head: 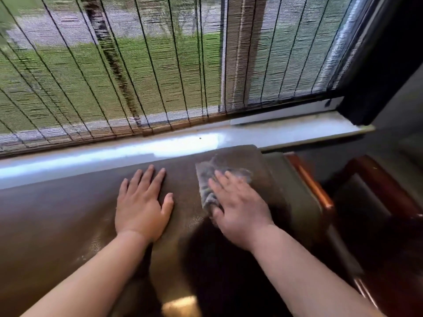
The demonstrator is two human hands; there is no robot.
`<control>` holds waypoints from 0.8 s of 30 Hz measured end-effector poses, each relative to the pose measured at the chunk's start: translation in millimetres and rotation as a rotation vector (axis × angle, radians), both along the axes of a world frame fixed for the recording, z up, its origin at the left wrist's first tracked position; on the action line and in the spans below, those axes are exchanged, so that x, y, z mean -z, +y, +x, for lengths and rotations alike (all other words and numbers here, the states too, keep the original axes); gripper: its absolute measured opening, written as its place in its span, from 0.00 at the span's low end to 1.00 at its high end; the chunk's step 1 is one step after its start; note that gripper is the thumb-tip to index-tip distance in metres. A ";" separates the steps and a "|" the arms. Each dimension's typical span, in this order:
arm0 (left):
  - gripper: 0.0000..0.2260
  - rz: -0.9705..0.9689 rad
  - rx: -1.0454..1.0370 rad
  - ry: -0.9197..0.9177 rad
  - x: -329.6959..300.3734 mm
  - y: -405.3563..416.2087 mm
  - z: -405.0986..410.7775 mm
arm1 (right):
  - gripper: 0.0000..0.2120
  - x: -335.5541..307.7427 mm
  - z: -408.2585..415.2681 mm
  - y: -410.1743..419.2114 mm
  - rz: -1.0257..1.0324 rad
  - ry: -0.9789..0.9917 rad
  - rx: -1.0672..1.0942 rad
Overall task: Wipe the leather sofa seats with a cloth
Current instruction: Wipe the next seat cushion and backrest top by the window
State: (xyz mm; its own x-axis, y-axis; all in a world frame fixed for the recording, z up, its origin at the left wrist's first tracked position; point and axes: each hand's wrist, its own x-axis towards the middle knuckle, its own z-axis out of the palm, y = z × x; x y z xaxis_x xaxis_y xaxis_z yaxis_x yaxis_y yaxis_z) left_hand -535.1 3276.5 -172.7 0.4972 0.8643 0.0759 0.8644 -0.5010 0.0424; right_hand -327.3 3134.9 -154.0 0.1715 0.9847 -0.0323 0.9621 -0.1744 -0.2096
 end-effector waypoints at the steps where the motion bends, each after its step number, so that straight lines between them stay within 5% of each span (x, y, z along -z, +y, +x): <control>1: 0.35 -0.008 0.003 -0.003 -1.7 -0.5 -0.1 | 0.39 1.9 12.6 -4.9 0.023 -0.005 0.064; 7: 0.34 -0.023 0.020 -0.003 -6.4 -3.2 -0.7 | 0.30 -5.8 -1.3 -11.0 0.001 -0.009 0.448; 14: 0.23 -0.282 0.160 -0.193 -35.5 1.6 -27.9 | 0.29 -6.5 -113.7 12.6 -0.090 -0.003 0.062; 16: 0.20 -0.336 0.140 -0.215 -50.1 11.4 -69.9 | 0.29 -13.4 -94.8 2.8 -0.100 -0.031 0.047; 20: 0.25 -0.154 -0.116 -0.018 -48.1 53.7 -230.5 | 0.32 -0.5 -70.8 -16.1 -0.032 -0.153 0.319; 24: 0.30 -0.095 -0.246 0.121 -22.6 72.8 -324.5 | 0.29 13.5 -149.1 24.3 0.070 -0.048 0.435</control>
